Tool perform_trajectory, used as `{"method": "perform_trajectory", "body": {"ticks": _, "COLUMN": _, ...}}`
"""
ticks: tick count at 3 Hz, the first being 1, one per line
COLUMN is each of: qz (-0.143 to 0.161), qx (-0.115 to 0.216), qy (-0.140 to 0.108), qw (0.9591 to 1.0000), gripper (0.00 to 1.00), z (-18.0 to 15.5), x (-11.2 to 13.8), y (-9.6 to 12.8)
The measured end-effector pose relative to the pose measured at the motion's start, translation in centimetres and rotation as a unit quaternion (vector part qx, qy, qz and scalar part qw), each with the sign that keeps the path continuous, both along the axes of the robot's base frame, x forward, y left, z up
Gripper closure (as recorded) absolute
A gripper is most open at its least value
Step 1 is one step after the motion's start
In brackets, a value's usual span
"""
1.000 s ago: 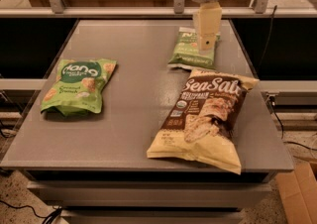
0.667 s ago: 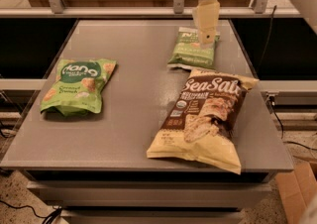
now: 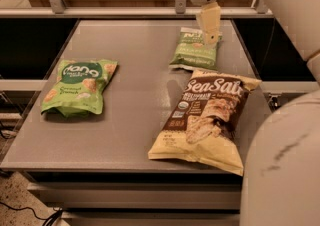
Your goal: Move green jalapeno chip bag near green rice chip bag
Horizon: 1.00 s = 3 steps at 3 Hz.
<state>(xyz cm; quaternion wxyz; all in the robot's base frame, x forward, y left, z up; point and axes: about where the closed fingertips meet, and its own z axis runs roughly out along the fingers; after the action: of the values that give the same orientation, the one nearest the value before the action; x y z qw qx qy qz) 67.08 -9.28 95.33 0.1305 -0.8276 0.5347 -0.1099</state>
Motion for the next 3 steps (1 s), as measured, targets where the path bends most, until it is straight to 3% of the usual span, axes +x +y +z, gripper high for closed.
{"method": "perform_trajectory", "body": {"ticks": 1, "qz": 0.016, "qx": -0.004, "qy": 0.003, "qw": 0.9999, "gripper": 0.00, "z": -1.8, "x": 1.2, "y": -0.2}}
{"method": "perform_trajectory", "body": {"ticks": 3, "qz": 0.013, "qx": -0.046, "qy": -0.017, "qw": 0.9987, "gripper": 0.00, "z": -5.4, "x": 3.1, "y": -0.5}}
